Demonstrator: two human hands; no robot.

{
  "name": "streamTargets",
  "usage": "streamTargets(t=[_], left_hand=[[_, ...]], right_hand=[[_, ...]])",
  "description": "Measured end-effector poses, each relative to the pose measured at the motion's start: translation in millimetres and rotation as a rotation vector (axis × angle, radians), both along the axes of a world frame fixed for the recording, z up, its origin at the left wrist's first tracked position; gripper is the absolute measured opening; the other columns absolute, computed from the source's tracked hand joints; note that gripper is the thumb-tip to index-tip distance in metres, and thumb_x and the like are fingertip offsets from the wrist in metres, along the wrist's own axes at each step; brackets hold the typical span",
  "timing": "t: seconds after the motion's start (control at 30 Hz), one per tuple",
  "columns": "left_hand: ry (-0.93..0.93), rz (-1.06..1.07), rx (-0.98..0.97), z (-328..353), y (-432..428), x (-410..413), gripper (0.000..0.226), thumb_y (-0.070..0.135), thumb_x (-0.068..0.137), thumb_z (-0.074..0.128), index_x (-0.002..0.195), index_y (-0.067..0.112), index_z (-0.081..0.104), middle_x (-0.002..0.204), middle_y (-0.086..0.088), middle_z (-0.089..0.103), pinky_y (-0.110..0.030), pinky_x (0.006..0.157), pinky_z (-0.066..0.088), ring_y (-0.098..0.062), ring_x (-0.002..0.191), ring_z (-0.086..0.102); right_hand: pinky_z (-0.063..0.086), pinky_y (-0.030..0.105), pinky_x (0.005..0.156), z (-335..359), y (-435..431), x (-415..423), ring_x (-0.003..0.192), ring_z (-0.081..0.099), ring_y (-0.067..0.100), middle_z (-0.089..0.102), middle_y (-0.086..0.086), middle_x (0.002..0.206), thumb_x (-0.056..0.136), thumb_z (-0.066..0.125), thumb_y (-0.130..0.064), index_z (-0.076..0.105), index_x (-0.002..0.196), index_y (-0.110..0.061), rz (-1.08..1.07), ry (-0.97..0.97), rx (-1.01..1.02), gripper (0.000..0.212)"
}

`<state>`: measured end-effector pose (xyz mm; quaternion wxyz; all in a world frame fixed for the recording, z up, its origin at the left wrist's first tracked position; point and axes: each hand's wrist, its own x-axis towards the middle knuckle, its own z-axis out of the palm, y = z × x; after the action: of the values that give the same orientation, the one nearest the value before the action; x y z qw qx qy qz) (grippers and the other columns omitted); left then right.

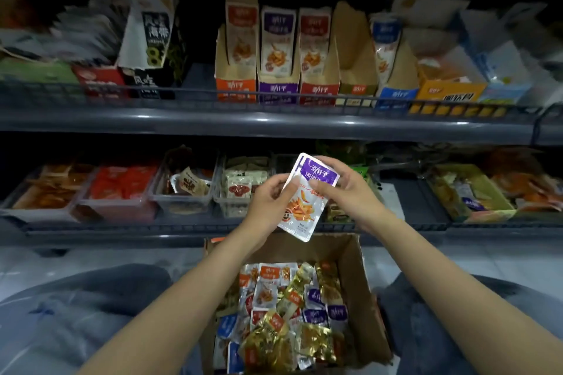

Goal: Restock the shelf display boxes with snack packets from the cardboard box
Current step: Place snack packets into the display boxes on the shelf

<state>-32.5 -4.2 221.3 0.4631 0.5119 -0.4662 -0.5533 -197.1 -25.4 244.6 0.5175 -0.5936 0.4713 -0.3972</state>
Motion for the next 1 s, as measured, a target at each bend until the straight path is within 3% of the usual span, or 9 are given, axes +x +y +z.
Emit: streamTargets(t=[0.13,0.2,0.37,0.57,0.7,0.87,1.0], left_hand=[[-0.121,-0.157,-0.034,45,-2,7,0.01,0.027,0.092,0.06,0.094,0.019,0.064,0.068,0.012,0.069,-0.013,0.045,0.045,0.003,0.052,0.06],[-0.128,-0.183,-0.086,66,-3,13,0.014,0.024,0.093,0.058,0.096,0.013,0.065,0.067,0.01,0.068,-0.013,0.042,0.043,0.002,0.047,0.057],[-0.063,-0.197,-0.091,110,-12,27,0.022,0.026,0.093,0.057,0.098,0.007,0.067,0.086,-0.004,0.071,-0.014,0.046,0.046,-0.001,0.058,0.064],[0.339,-0.139,0.114,138,-26,35,0.018,0.021,0.09,0.059,0.1,0.008,0.066,0.093,-0.008,0.074,-0.02,0.065,0.058,-0.016,0.084,0.071],[0.309,-0.094,0.071,148,-35,42,0.025,0.032,0.087,0.058,0.103,0.014,0.064,0.099,-0.011,0.073,-0.024,0.072,0.059,-0.019,0.091,0.071],[0.453,-0.187,0.038,158,-43,51,0.02,0.022,0.092,0.053,0.105,0.011,0.063,0.095,-0.007,0.074,-0.022,0.071,0.058,-0.015,0.088,0.071],[0.376,-0.185,-0.024,163,-55,55,0.02,0.022,0.094,0.052,0.106,0.01,0.064,0.096,-0.007,0.073,-0.02,0.071,0.057,-0.014,0.088,0.07]], right_hand=[[0.056,0.025,0.073,41,-11,-2,0.087,0.068,0.014,0.071,0.004,0.103,0.085,0.068,-0.013,0.059,0.118,-0.027,-0.074,-0.077,-0.039,0.038],[0.054,0.025,0.075,60,-16,-1,0.089,0.068,0.013,0.071,0.002,0.104,0.086,0.066,-0.016,0.057,0.121,-0.029,-0.054,-0.091,-0.026,0.038],[0.056,0.028,0.076,99,-29,9,0.094,0.067,0.014,0.07,0.002,0.108,0.089,0.06,-0.015,0.053,0.127,-0.028,0.051,-0.236,0.071,0.041],[0.058,0.031,0.077,129,-39,21,0.096,0.067,0.017,0.068,0.004,0.111,0.088,0.06,-0.013,0.048,0.132,-0.027,-0.003,-0.26,-0.054,0.048],[0.058,0.031,0.079,140,-46,26,0.101,0.067,0.019,0.068,0.005,0.113,0.084,0.063,-0.015,0.049,0.132,-0.025,0.013,-0.227,-0.098,0.051],[0.057,0.027,0.075,154,-57,34,0.091,0.068,0.015,0.07,0.004,0.103,0.076,0.064,-0.023,0.056,0.121,-0.02,0.052,-0.315,-0.049,0.046],[0.058,0.028,0.072,158,-73,40,0.089,0.068,0.017,0.07,0.005,0.101,0.072,0.067,-0.025,0.057,0.114,-0.02,0.024,-0.334,-0.025,0.044]])
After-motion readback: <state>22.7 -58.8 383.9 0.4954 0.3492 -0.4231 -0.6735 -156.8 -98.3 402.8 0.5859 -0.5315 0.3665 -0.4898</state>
